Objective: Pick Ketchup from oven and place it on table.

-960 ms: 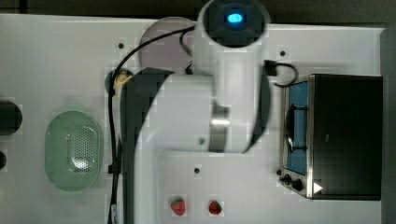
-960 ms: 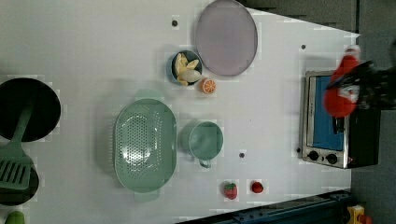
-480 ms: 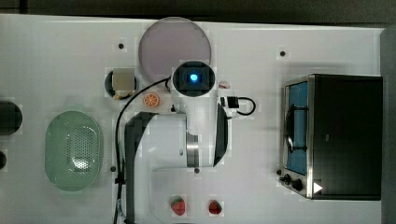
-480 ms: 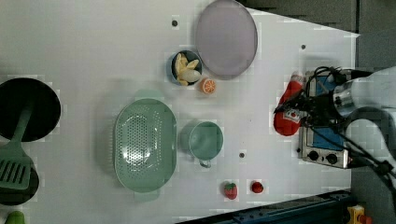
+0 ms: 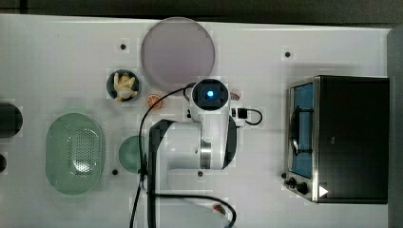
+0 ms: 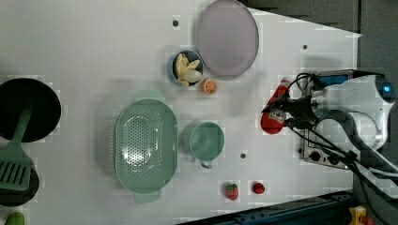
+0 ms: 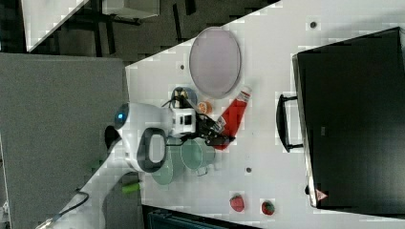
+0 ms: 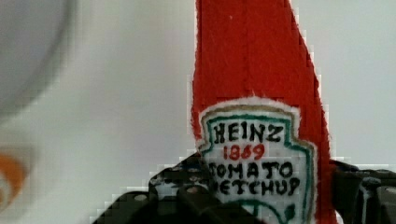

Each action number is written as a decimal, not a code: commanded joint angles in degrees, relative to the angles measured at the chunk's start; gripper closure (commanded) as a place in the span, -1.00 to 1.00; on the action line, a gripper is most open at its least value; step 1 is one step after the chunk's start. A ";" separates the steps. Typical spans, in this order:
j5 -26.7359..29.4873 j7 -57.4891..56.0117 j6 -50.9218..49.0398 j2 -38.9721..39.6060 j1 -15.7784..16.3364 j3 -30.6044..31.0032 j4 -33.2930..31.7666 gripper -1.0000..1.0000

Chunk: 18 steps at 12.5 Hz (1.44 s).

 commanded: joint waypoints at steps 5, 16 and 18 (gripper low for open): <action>-0.67 1.89 5.92 2.42 -0.92 -0.13 0.48 -1.00; -0.88 1.91 -22.47 -17.03 -0.96 -1.96 25.45 -1.00; -0.88 1.91 -29.21 -16.88 -0.94 -1.86 30.49 -1.00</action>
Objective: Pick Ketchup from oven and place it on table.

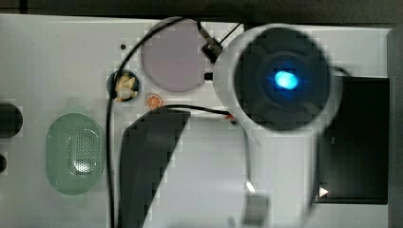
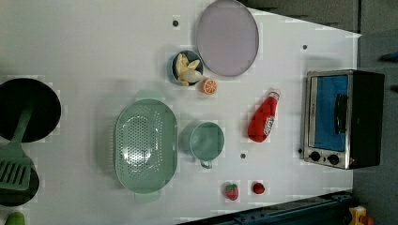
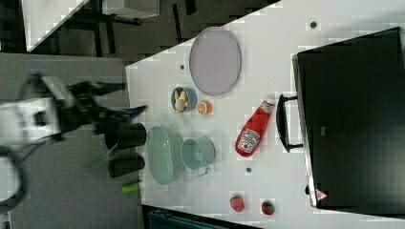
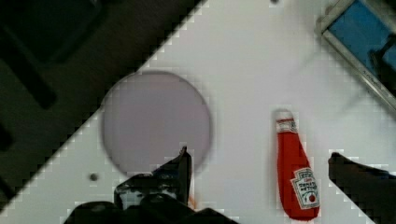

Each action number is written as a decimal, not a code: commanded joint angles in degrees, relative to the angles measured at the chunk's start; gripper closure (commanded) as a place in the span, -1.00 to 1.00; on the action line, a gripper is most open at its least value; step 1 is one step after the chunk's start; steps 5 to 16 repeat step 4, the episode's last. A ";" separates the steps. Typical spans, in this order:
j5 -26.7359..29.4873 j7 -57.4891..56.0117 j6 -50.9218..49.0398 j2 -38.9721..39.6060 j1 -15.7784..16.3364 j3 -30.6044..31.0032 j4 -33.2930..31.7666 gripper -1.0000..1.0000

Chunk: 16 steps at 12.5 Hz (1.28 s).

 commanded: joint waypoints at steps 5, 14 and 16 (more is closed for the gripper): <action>0.66 1.42 -21.30 2.88 -0.49 0.35 7.08 -1.00; 0.66 1.42 -21.30 2.88 -0.49 0.35 7.08 -1.00; 0.66 1.42 -21.30 2.88 -0.49 0.35 7.08 -1.00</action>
